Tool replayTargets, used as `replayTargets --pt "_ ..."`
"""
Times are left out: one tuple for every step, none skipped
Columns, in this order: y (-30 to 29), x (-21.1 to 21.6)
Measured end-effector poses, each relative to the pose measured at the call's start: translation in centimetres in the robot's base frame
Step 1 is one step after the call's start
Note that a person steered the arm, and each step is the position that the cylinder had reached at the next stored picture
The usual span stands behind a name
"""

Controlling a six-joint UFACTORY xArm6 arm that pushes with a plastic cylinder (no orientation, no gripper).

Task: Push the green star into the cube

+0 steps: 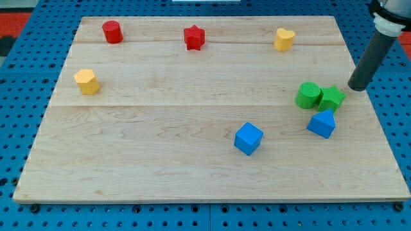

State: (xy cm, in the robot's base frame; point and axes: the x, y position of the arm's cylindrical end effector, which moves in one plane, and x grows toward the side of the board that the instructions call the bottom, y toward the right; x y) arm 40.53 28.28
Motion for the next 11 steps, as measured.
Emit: replayTargets --pt "0.5 0.0" --pt "0.4 0.0" --pt "-0.9 0.0" --pt "-2.5 0.0" --pt "-3.9 1.5" --pt "-5.4 4.6" --pt "-8.9 6.7" --pt "-13.8 8.4" --pt "-19.3 9.0" --pt "-21.3 8.1" --pt "-14.5 7.8"
